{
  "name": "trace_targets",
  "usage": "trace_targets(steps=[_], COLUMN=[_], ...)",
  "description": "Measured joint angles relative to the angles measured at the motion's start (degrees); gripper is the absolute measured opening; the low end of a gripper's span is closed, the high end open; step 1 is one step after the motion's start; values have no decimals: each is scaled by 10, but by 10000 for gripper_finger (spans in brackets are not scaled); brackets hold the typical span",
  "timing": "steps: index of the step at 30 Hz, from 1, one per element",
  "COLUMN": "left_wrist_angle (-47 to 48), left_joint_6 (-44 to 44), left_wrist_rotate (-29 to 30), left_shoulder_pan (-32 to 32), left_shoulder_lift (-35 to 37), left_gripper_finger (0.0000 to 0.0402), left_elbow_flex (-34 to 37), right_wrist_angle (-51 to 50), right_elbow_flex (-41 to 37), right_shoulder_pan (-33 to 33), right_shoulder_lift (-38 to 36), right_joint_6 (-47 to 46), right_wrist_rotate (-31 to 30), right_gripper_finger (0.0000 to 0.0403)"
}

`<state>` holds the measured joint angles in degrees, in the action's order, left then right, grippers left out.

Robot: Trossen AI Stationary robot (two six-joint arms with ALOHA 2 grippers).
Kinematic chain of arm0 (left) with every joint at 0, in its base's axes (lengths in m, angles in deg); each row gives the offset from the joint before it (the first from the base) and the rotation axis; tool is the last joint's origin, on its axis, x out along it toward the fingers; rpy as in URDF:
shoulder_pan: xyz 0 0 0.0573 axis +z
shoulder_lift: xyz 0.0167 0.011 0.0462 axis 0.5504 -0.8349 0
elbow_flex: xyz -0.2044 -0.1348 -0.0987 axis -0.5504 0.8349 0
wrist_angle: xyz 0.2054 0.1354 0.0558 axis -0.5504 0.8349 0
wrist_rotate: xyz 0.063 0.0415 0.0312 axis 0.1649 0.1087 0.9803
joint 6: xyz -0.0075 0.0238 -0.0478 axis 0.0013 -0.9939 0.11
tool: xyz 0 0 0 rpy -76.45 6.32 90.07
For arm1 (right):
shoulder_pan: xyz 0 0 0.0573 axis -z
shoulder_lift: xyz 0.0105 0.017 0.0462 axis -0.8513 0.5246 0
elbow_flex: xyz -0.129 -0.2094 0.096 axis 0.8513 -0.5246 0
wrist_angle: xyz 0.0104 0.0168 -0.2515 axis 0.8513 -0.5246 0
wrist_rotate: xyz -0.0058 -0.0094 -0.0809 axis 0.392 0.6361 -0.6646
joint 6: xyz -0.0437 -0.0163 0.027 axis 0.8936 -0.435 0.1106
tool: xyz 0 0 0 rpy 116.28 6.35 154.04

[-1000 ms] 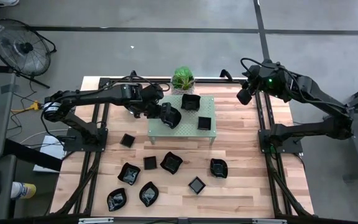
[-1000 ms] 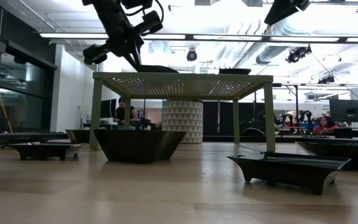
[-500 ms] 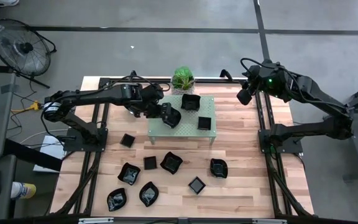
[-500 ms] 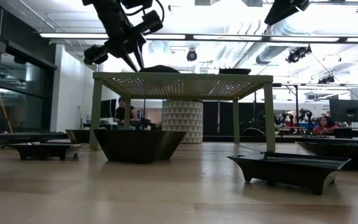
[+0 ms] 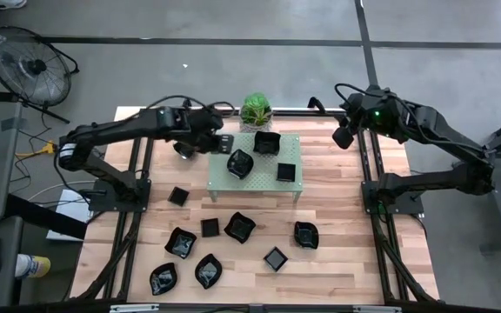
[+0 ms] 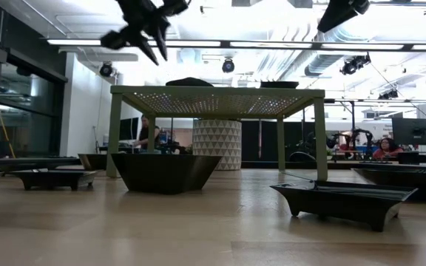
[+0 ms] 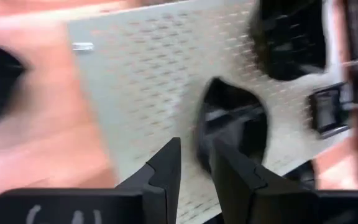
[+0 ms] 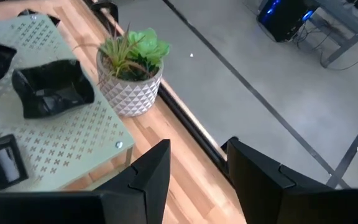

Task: Pick & Place Mini shaped plates
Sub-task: Stack the black distorted square plate on the other black distorted square plate on the shelf

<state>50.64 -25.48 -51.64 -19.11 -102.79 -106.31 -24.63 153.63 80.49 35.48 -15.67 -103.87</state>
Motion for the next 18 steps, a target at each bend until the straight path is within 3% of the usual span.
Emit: trace_targets(steps=[8,18], left_wrist_angle=[93,77], left_joint_6=[-74,-264], left_wrist_rotate=[23,-116], left_shoulder_pan=[56,259], left_shoulder_lift=[29,29], left_gripper_finger=[83,83], left_elbow_flex=[-10,60], right_wrist_angle=[-18,-26], right_elbow_flex=[0,0], right_shoulder_pan=[0,0], right_shoulder_lift=[-3,-29], right_joint_6=[-18,-56], right_wrist_rotate=[10,12], right_gripper_finger=[154,154])
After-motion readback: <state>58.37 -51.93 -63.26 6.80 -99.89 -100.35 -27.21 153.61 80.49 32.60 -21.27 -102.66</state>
